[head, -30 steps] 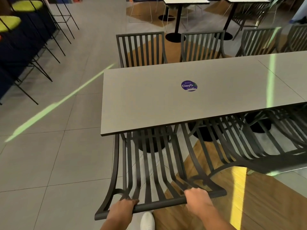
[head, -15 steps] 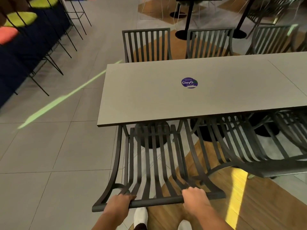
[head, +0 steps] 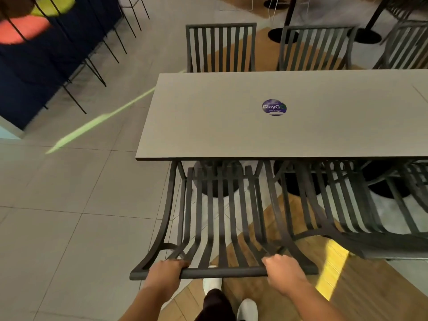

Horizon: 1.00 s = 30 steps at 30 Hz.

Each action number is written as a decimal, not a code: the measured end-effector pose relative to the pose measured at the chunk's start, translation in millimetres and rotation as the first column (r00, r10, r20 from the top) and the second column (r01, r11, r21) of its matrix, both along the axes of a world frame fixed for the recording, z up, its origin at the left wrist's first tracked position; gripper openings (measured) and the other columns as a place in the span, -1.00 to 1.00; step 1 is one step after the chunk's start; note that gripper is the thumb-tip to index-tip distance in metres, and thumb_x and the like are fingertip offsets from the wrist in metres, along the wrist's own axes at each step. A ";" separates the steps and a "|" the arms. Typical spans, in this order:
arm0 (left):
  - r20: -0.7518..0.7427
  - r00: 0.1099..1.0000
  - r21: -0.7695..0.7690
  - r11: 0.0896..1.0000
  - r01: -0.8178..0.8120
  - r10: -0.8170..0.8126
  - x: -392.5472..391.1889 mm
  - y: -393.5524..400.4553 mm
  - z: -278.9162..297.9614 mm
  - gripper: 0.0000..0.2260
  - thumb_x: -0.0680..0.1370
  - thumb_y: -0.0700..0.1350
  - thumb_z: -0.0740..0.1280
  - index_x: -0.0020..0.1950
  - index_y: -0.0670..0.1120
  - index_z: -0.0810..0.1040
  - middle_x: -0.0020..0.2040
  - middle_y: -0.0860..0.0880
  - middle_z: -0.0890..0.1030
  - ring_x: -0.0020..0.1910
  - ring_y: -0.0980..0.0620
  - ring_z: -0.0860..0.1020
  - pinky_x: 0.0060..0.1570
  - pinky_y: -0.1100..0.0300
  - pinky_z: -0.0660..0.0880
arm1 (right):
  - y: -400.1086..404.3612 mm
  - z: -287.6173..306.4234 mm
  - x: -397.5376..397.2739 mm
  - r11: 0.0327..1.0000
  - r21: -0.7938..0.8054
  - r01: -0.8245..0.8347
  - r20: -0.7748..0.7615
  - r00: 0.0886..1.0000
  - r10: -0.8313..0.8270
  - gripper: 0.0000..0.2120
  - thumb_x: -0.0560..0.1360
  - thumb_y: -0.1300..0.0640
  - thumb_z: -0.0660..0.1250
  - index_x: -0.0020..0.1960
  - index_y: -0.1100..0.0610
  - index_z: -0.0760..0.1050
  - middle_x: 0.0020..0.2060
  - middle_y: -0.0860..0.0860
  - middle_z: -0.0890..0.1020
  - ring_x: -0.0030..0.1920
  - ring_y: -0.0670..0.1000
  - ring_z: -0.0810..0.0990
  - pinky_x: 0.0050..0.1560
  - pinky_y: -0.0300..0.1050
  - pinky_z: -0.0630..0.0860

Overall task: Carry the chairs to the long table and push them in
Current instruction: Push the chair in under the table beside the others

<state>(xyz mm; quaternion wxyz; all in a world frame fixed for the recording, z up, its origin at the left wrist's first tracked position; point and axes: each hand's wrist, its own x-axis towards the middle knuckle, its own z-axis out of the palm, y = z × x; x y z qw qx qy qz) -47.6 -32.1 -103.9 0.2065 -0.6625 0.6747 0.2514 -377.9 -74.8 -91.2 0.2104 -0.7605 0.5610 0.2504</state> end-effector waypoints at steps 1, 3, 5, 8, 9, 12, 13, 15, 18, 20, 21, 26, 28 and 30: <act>0.006 1.000 -0.002 1.000 0.009 -0.009 0.9 -3.9 -0.4 -0.54 0.64 -0.19 0.19 0.42 0.29 0.43 0.17 0.09 0.65 0.11 0.01 0.61 0.11 0.11 0.52 | -3.0 0.9 0.7 1.000 -0.008 -0.004 -0.011 1.000 0.004 -0.76 0.60 0.13 0.27 0.23 -0.03 0.53 0.11 0.01 0.68 0.15 0.11 0.66 0.13 0.04 0.56; 0.001 1.000 -0.025 0.999 0.019 -0.019 1.2 -11.5 -2.7 -0.55 0.65 -0.18 0.19 0.42 0.28 0.44 0.17 0.07 0.65 0.10 0.00 0.61 0.11 0.11 0.54 | -12.1 2.1 1.5 1.000 -0.021 -0.012 -0.036 0.999 0.011 -0.74 0.61 0.15 0.26 0.27 -0.01 0.53 0.13 0.02 0.67 0.17 0.11 0.65 0.15 0.03 0.55; -0.018 1.000 -0.048 0.999 0.011 -0.012 0.1 -20.4 -4.8 -0.56 0.67 -0.17 0.20 0.44 0.28 0.43 0.17 0.07 0.64 0.08 0.01 0.61 0.11 0.11 0.55 | -25.0 2.7 3.5 0.999 -0.044 -0.008 -0.042 0.999 0.006 -0.72 0.61 0.15 0.27 0.30 -0.01 0.53 0.15 0.02 0.67 0.18 0.10 0.64 0.18 0.03 0.54; -0.034 0.999 -0.057 0.998 0.007 -0.009 5.8 -38.0 -10.1 -0.58 0.68 -0.14 0.21 0.45 0.28 0.42 0.15 0.08 0.64 0.06 0.04 0.60 0.11 0.13 0.55 | -42.4 3.1 9.4 0.998 -0.055 -0.007 -0.058 0.998 0.004 -0.71 0.62 0.14 0.29 0.32 -0.01 0.53 0.16 0.02 0.66 0.20 0.10 0.64 0.20 0.04 0.55; -0.041 0.999 -0.064 0.998 0.003 -0.006 8.5 -43.5 -12.5 -0.59 0.68 -0.13 0.21 0.46 0.28 0.42 0.15 0.08 0.64 0.05 0.05 0.59 0.10 0.14 0.54 | -48.5 3.3 11.4 0.998 -0.055 -0.005 -0.064 0.998 0.002 -0.72 0.61 0.13 0.29 0.31 -0.01 0.53 0.16 0.02 0.66 0.19 0.10 0.63 0.20 0.04 0.55; -0.044 0.999 -0.078 0.997 -0.007 0.004 14.2 -58.9 -13.4 -0.60 0.68 -0.11 0.22 0.46 0.28 0.42 0.13 0.08 0.63 -0.01 0.07 0.56 0.06 0.15 0.54 | -66.7 2.5 17.6 0.997 -0.075 0.003 -0.065 0.998 -0.008 -0.74 0.61 0.12 0.30 0.29 -0.02 0.55 0.13 0.01 0.67 0.16 0.10 0.64 0.19 0.04 0.56; -0.038 0.999 -0.080 0.997 0.001 -0.004 16.9 -64.4 -14.4 -0.60 0.68 -0.11 0.22 0.45 0.28 0.42 0.13 0.07 0.63 -0.01 0.07 0.56 0.05 0.15 0.54 | -71.7 2.2 20.4 0.997 -0.077 0.009 -0.063 0.998 -0.014 -0.75 0.61 0.12 0.30 0.28 -0.02 0.55 0.12 0.01 0.67 0.15 0.08 0.64 0.18 0.03 0.56; -0.031 0.999 -0.082 0.997 0.005 -0.007 22.1 -74.4 -16.4 -0.59 0.68 -0.13 0.22 0.45 0.27 0.43 0.14 0.07 0.63 0.01 0.06 0.57 0.06 0.15 0.54 | -79.5 1.3 25.3 0.997 -0.075 0.019 -0.058 0.998 -0.024 -0.76 0.61 0.11 0.31 0.27 -0.02 0.56 0.10 0.00 0.67 0.12 0.06 0.65 0.17 0.01 0.56; -0.027 1.000 -0.085 0.996 0.004 -0.006 27.6 -86.7 -18.4 -0.57 0.67 -0.14 0.23 0.47 0.27 0.42 0.14 0.08 0.63 0.02 0.06 0.59 0.08 0.16 0.56 | -89.3 -1.9 30.7 0.996 -0.078 0.036 -0.043 0.998 -0.040 -0.76 0.62 0.09 0.33 0.27 -0.01 0.55 0.09 0.00 0.67 0.09 0.04 0.66 0.16 -0.02 0.56; -0.022 1.000 -0.081 0.997 0.015 -0.017 30.6 -90.2 -20.3 -0.56 0.67 -0.14 0.23 0.47 0.27 0.41 0.13 0.08 0.63 0.01 0.06 0.58 0.07 0.16 0.56 | -92.5 -3.5 32.9 0.996 -0.077 0.037 -0.046 0.998 -0.041 -0.76 0.62 0.09 0.33 0.28 -0.01 0.55 0.08 0.00 0.67 0.08 0.05 0.66 0.14 -0.02 0.56; -0.023 0.999 -0.078 0.997 0.021 -0.023 31.8 -90.3 -21.7 -0.56 0.68 -0.14 0.23 0.48 0.28 0.41 0.13 0.07 0.63 0.01 0.06 0.58 0.07 0.16 0.57 | -92.8 -4.1 33.3 0.997 -0.074 0.037 -0.050 0.998 -0.041 -0.76 0.62 0.08 0.33 0.28 -0.02 0.54 0.08 0.00 0.67 0.08 0.05 0.66 0.14 -0.02 0.56; -0.041 0.998 -0.073 0.996 0.044 -0.047 35.3 -90.2 -26.6 -0.56 0.69 -0.12 0.24 0.51 0.27 0.36 0.13 0.07 0.63 0.00 0.07 0.57 0.08 0.18 0.57 | -91.7 -7.3 32.7 0.996 -0.084 0.042 -0.044 0.998 -0.046 -0.75 0.61 0.08 0.33 0.28 -0.04 0.54 0.08 -0.01 0.67 0.09 0.04 0.66 0.14 -0.02 0.56; -0.053 0.997 -0.074 0.996 0.055 -0.059 36.5 -90.8 -27.1 -0.56 0.69 -0.12 0.23 0.51 0.26 0.36 0.16 0.06 0.62 0.01 0.07 0.57 0.09 0.18 0.55 | -91.5 -8.7 32.2 0.995 -0.087 0.044 -0.032 0.998 -0.047 -0.75 0.61 0.09 0.33 0.28 -0.03 0.54 0.07 -0.02 0.67 0.08 0.03 0.66 0.14 -0.03 0.56; -0.056 0.996 -0.079 0.994 0.069 -0.073 38.4 -91.6 -26.8 -0.55 0.69 -0.13 0.22 0.52 0.26 0.36 0.20 0.06 0.62 0.03 0.05 0.58 0.10 0.17 0.54 | -91.2 -10.2 32.2 0.995 -0.086 0.048 -0.020 0.999 -0.050 -0.75 0.61 0.10 0.33 0.28 -0.03 0.54 0.06 -0.02 0.67 0.07 0.03 0.66 0.14 -0.03 0.56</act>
